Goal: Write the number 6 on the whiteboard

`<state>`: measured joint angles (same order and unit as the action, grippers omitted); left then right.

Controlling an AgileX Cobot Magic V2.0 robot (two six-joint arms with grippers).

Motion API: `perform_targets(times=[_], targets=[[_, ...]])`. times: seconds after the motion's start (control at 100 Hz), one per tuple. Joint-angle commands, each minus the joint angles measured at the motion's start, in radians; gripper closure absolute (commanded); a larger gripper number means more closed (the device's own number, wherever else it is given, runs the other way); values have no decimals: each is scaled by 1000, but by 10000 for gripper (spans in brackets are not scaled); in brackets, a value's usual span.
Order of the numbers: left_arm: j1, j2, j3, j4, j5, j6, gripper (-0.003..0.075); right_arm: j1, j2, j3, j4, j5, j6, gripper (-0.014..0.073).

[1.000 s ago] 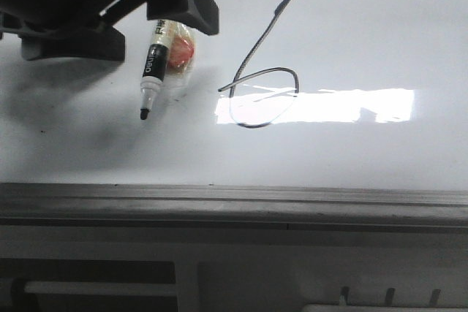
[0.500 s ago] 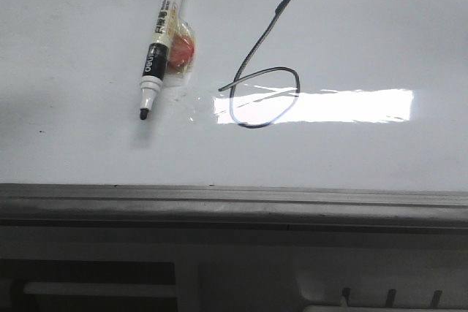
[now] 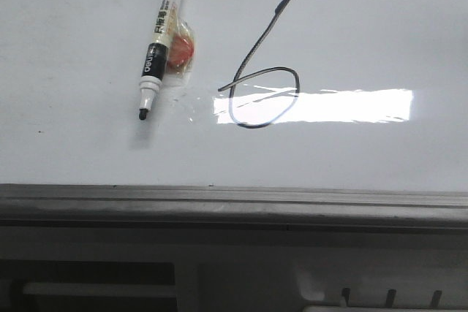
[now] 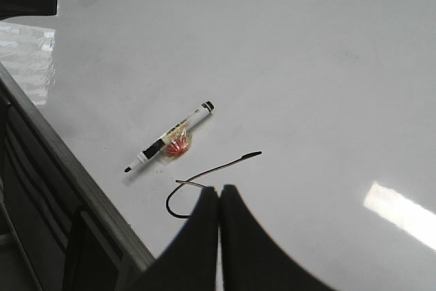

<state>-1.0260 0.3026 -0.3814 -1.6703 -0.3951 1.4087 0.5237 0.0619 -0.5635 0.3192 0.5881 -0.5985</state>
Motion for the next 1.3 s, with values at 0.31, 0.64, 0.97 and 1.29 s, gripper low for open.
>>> perform_targets(times=[0.31,0.64,0.97,1.29], targets=[[-7,7,-25,20,8,3,739,-9,11,-19,3,-86,5,657],[41,7,30,277,45,-48,739,-9,11,-19,3,-86,5,658],[427,-18,221,1475,213,-1174,739,-9,11,-19,3,-86,5,657],[662,-202,359,1462,272,-1189,739,-9,11,-19,3,-86,5,657]])
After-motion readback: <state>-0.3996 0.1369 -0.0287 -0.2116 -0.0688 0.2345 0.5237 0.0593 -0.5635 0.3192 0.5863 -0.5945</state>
